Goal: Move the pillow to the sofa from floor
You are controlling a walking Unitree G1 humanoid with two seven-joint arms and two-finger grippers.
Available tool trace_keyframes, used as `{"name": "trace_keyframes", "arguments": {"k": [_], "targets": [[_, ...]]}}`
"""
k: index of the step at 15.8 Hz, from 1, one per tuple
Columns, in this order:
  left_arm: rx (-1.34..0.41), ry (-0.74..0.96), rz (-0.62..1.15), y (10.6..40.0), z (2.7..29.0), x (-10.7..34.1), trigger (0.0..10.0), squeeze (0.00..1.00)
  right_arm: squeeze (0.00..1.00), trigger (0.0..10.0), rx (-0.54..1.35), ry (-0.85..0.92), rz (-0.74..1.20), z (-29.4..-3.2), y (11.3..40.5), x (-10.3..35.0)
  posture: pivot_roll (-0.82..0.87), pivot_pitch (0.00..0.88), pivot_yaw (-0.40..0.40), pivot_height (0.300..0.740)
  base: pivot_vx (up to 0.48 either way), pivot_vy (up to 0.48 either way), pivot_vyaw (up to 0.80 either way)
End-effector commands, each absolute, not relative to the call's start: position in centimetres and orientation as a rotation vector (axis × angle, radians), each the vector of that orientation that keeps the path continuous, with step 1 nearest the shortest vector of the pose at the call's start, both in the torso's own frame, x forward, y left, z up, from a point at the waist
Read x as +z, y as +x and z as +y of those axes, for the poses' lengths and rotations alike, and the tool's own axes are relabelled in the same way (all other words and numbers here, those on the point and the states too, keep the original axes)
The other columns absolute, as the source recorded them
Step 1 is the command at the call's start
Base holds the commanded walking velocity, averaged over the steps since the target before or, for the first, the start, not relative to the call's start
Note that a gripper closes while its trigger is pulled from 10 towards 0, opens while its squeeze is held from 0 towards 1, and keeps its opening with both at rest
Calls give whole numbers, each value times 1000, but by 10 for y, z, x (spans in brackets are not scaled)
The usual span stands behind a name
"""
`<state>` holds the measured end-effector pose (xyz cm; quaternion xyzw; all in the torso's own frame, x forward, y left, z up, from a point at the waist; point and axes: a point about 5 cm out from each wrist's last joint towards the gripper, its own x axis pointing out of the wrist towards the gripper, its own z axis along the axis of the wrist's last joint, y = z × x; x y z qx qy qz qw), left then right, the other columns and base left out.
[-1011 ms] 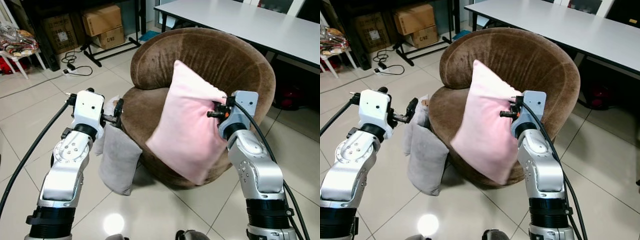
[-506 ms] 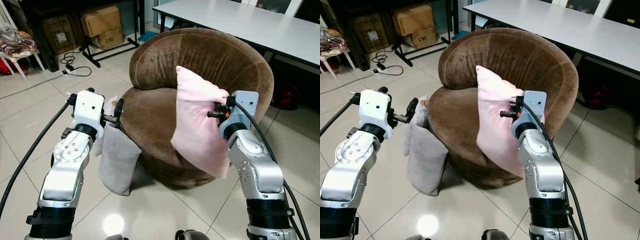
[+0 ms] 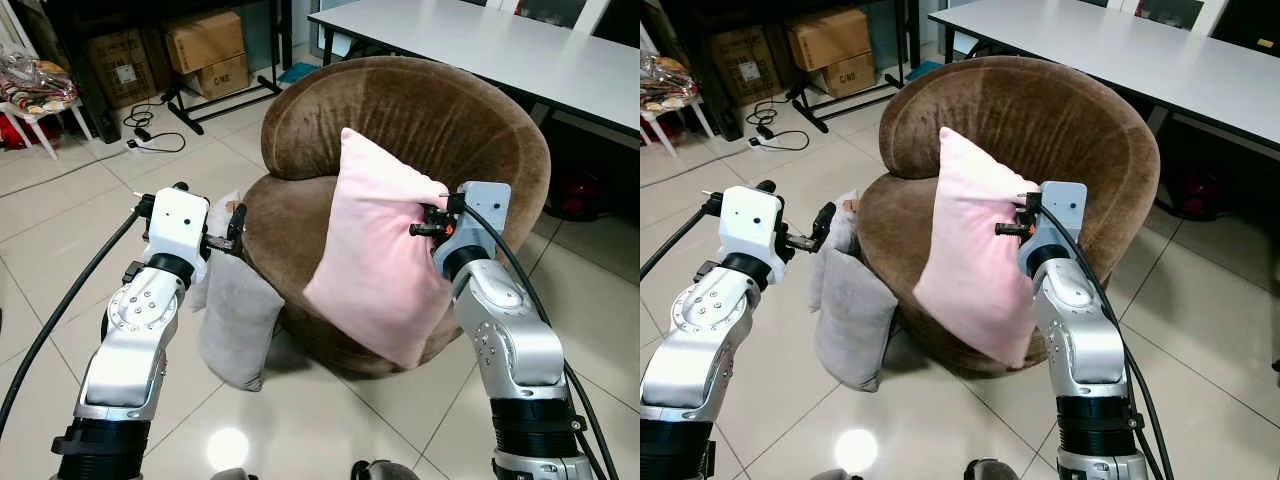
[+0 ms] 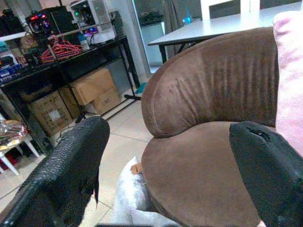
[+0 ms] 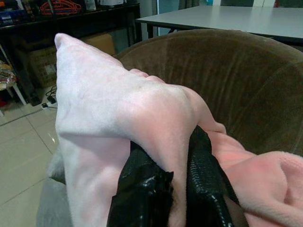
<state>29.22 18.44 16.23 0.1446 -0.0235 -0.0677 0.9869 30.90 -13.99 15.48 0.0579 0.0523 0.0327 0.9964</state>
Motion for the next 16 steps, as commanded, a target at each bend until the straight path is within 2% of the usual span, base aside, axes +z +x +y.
{"name": "trace_keyframes", "arguments": {"k": [1,8,16], "targets": [[-152,308,-43,292,181,160,10000,0,0,10000,60,113,44,-142,310,168,-54,0,-28,740,0,0,0],[-179,334,-43,294,180,161,10000,0,0,10000,57,112,46,-142,310,167,-53,0,-21,740,0,0,0],[-155,266,5,296,185,161,10000,0,0,10000,54,115,49,-142,310,167,-53,0,-20,740,0,0,0]]}}
